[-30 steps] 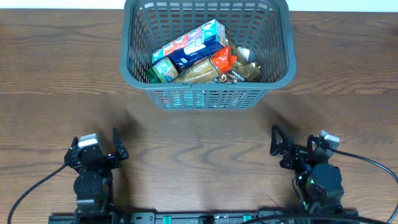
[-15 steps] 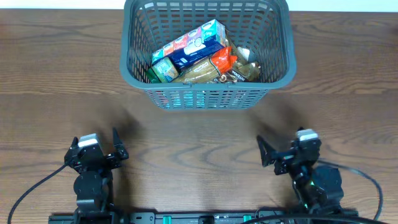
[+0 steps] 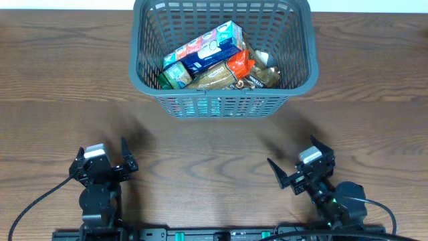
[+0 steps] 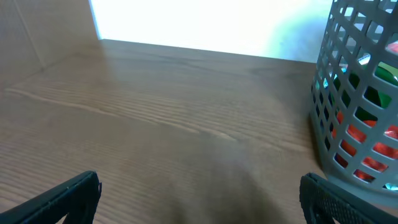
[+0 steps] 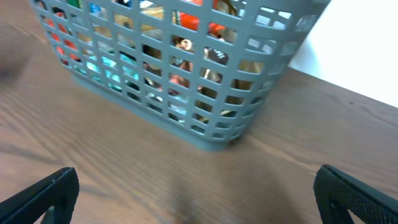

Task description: Pack container

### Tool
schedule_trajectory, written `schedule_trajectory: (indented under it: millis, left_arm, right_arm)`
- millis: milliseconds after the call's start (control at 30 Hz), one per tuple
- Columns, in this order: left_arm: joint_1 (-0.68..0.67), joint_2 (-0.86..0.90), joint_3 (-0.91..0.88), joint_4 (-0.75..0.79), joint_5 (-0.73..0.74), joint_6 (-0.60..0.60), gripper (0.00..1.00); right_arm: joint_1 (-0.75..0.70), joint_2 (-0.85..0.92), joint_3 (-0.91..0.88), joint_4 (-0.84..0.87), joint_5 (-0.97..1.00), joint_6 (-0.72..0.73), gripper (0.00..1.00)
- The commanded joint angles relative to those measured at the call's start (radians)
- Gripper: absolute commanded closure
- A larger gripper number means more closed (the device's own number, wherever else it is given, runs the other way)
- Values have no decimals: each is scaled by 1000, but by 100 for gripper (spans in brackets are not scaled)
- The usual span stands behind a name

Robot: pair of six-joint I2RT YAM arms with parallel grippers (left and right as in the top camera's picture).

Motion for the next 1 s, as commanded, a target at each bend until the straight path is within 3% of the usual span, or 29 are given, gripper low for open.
schedule_trajectory:
  millis: [0,400,533,767,967]
  left_arm:
    - [6,-6,-27,-3,-3,10,1]
    - [6,-6,-27,-3,-3,10,1]
    - [6,-6,-27,-3,-3,10,1]
    - [6,-6,-27,-3,-3,10,2]
    - [6,-6,-27,-3,-3,10,1]
  right_arm:
    - [-34,-11,-8,2,-22,-35,1]
    - [-98,-55,-45,8,-5,-65,1]
    - [-98,-55,-52,12,30,-13,1]
    - [-98,-55,-79,35,227,211,1]
    - [-98,-55,-85,59,245,211,1]
